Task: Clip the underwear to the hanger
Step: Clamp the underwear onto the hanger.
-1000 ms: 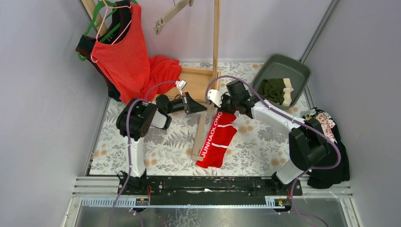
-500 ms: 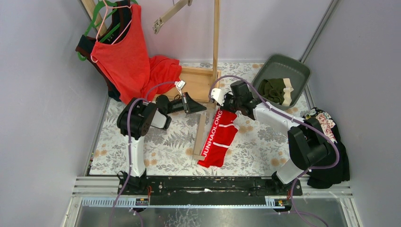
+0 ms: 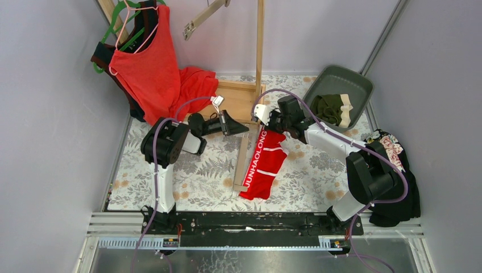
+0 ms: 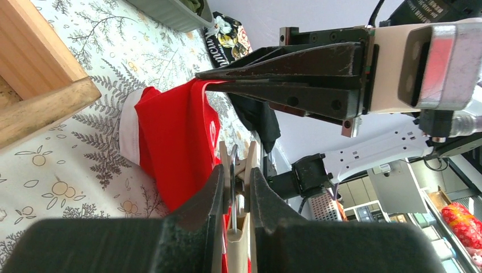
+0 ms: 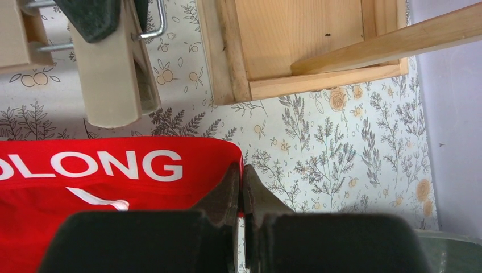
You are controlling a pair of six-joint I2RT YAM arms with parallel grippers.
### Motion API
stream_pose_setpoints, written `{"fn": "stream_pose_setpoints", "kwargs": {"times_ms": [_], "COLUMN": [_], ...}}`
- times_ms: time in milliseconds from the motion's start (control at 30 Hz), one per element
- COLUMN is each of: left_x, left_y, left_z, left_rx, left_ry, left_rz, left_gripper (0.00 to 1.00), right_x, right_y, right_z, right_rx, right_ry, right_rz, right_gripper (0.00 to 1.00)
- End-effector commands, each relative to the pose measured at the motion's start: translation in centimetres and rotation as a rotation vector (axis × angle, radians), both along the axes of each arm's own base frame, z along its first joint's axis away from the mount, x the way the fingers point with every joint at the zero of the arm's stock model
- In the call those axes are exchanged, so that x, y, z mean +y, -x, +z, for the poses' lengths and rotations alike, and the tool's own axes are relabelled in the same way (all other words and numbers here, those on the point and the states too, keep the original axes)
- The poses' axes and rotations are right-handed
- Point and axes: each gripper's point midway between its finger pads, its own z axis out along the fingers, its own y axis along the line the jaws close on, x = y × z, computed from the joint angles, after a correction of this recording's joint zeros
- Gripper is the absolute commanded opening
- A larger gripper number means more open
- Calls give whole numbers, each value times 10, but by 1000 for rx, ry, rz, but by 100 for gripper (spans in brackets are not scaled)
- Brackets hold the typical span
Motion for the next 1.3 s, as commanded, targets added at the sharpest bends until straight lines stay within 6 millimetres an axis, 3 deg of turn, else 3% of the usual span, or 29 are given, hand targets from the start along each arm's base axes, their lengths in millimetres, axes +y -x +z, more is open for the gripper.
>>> {"fn": "stream_pose_setpoints", "kwargs": {"times_ms": [0,500,1267], "left_x": [-8,-16,-36], "left_y": [17,12,20], "left_z": [-10,-21,-30], "left_rx": [-33,-35,-31], "left_ry": [-53,-126,-172], "left_rz": [-91,-64,-114], "left_gripper": [0,0,0], "right_x": [4,8,13], "right_y": [-41,-49,-54], "right_z": [62,79,84], "right_rx": [-205,-230,-230], "right_ry": [-75,-74,-81], "right_rz": [-29,-15,-6], "right_gripper": [0,0,0]}}
